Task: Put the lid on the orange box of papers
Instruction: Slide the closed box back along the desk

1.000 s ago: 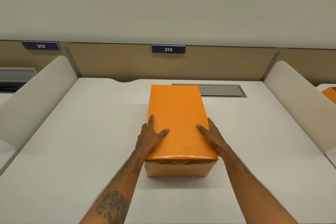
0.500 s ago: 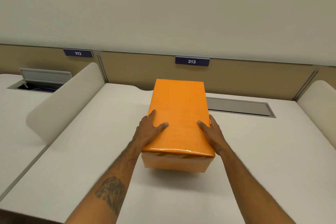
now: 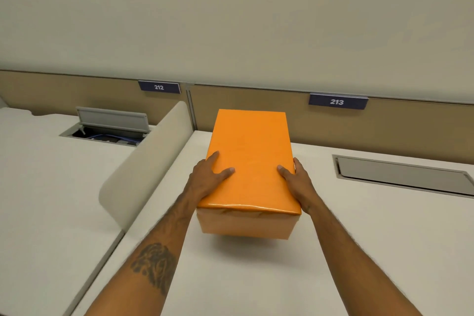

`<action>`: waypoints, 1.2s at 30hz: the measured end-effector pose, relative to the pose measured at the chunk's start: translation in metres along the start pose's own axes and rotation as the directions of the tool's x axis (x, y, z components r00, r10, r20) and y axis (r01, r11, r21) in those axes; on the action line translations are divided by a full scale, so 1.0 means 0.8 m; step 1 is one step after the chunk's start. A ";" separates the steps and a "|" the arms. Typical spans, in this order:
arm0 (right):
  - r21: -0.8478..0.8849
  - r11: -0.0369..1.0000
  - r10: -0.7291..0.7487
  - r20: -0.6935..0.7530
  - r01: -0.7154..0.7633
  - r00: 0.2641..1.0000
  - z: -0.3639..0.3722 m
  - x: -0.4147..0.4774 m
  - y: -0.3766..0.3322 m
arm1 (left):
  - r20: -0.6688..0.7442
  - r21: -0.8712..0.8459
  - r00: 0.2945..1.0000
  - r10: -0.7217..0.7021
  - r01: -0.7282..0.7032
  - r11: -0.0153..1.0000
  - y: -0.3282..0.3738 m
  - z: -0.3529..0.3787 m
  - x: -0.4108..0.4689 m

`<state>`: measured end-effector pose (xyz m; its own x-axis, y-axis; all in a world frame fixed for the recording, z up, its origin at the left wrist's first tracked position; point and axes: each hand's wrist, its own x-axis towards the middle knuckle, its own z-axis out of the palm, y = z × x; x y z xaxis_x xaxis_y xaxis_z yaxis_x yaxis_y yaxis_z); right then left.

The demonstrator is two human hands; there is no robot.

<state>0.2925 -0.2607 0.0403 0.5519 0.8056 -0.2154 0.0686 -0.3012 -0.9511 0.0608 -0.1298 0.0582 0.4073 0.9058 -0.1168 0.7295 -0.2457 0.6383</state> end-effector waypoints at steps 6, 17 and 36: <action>0.020 1.000 0.015 -0.022 -0.015 1.000 0.114 0.041 -0.034 | 0.045 -0.004 0.999 0.016 -0.015 1.000 -0.077 -0.077 0.080; 0.012 1.000 0.019 -0.032 -0.019 0.999 0.215 0.126 -0.054 | 0.078 0.040 0.997 -0.010 0.007 0.999 -0.159 -0.115 0.194; -0.002 0.998 0.059 -0.025 -0.059 0.998 0.278 0.196 -0.048 | 0.062 0.211 0.998 0.012 -0.025 0.977 -0.196 -0.118 0.275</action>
<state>0.1917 -0.0092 -0.0067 0.5757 0.7733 -0.2657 0.0370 -0.3492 -0.9363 -0.0162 0.1404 0.0045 0.4496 0.8794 -0.1563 0.8184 -0.3356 0.4664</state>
